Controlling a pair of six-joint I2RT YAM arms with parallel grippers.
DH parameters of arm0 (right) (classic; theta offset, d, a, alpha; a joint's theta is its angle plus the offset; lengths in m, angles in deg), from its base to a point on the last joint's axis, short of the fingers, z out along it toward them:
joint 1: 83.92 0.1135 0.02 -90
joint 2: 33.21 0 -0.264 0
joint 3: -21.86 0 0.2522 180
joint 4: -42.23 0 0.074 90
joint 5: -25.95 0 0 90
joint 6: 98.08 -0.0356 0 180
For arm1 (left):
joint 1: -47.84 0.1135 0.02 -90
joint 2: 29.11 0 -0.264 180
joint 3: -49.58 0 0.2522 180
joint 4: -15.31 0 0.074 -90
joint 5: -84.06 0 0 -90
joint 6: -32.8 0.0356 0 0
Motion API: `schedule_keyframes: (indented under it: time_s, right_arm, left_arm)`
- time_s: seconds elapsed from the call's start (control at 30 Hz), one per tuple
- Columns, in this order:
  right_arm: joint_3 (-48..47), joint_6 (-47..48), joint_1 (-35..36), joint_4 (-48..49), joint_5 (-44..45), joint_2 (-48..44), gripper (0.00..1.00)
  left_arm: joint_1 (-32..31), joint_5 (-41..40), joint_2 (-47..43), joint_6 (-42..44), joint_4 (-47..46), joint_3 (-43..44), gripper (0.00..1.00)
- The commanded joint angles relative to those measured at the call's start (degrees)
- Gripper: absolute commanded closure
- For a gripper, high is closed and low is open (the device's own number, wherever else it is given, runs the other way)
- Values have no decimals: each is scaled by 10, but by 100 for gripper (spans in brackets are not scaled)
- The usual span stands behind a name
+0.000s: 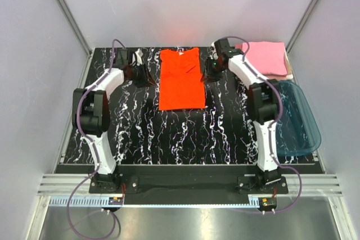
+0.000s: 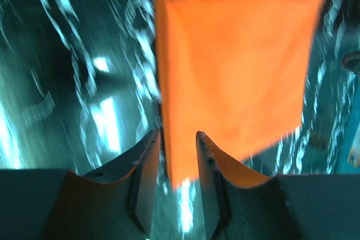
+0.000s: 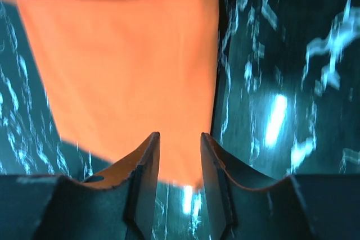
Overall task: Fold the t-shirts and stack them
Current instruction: Fold the tshirt
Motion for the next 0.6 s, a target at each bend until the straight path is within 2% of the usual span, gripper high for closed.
schedule_keyframes:
  time_s: [0.0, 0.17, 0.33, 0.57]
  right_arm:
    - [102, 15, -1, 15, -27, -100, 58]
    - [229, 21, -1, 60, -57, -160, 58]
    - [267, 32, -3, 81, -84, -153, 59]
    - [271, 42, -3, 93, -93, -113, 61]
  left_arm:
    - [-17, 18, -86, 24, -31, -91, 63]
    - [-25, 49, -97, 13, -62, -160, 62]
    - [-40, 49, -71, 17, -71, -160, 62]
    - [-50, 51, -19, 23, -71, -138, 62]
